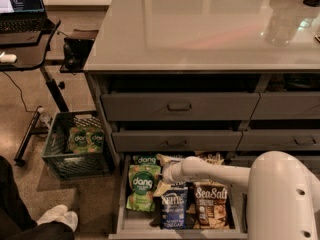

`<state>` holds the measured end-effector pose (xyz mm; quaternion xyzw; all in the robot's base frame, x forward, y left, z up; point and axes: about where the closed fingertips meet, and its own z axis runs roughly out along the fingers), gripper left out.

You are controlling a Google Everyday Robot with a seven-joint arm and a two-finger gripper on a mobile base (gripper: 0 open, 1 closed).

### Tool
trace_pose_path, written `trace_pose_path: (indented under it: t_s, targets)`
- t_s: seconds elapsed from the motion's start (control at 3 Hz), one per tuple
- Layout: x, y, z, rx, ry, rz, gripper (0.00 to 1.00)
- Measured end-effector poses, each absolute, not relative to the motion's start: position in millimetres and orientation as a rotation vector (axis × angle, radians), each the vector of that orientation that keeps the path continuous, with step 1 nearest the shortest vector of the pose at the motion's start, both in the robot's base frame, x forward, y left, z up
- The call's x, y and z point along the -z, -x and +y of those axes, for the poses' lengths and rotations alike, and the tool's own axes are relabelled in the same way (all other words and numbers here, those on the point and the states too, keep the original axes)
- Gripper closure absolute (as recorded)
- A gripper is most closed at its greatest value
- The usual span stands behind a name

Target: Pick green rice chip bag from bottom drawer and place on counter

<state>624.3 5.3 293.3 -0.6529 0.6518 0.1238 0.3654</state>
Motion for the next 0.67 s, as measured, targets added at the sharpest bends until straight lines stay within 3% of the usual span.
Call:
trace_pose_path:
  t_s: [0.67]
  targets:
    - [-212.4,-613.2,36.9,-0.369,1.732,1.716,0.0]
